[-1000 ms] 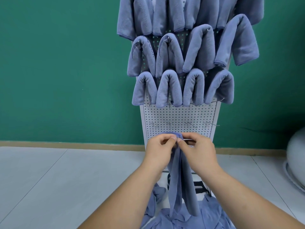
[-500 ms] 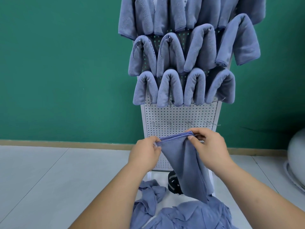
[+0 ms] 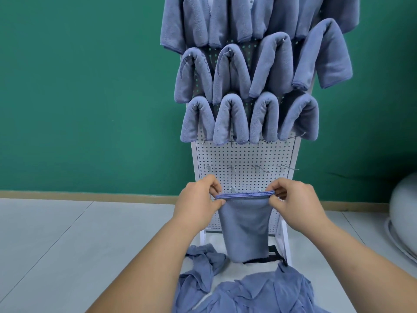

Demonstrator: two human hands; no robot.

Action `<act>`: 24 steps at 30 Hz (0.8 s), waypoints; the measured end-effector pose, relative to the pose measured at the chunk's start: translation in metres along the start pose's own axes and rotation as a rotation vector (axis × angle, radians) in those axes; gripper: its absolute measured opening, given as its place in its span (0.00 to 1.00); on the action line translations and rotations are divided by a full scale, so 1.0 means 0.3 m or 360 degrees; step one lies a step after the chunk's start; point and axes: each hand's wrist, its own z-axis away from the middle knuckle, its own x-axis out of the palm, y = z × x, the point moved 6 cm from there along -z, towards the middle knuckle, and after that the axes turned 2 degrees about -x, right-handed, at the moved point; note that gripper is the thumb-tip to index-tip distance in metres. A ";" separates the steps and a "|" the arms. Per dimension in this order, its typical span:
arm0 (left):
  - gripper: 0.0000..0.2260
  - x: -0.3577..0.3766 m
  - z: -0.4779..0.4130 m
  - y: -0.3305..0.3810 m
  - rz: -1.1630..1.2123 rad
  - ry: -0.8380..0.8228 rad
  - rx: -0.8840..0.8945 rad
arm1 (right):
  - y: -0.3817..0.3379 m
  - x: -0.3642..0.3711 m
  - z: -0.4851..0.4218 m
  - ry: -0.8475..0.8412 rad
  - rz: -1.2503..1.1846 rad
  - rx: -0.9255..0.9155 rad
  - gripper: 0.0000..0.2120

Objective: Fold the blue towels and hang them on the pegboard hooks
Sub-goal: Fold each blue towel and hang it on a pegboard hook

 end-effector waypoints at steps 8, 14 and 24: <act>0.13 0.114 0.028 0.029 -0.0298 -0.0491 0.0187 | -0.056 0.065 0.028 -0.0213 -0.0409 -0.0102 0.17; 0.07 0.130 0.035 0.086 0.0220 -0.0397 0.0209 | -0.108 0.084 0.045 -0.0196 -0.0566 -0.0216 0.15; 0.04 0.045 0.062 0.197 -0.0053 -0.0036 0.0679 | -0.068 0.137 0.057 -0.0634 -0.0716 -0.0151 0.24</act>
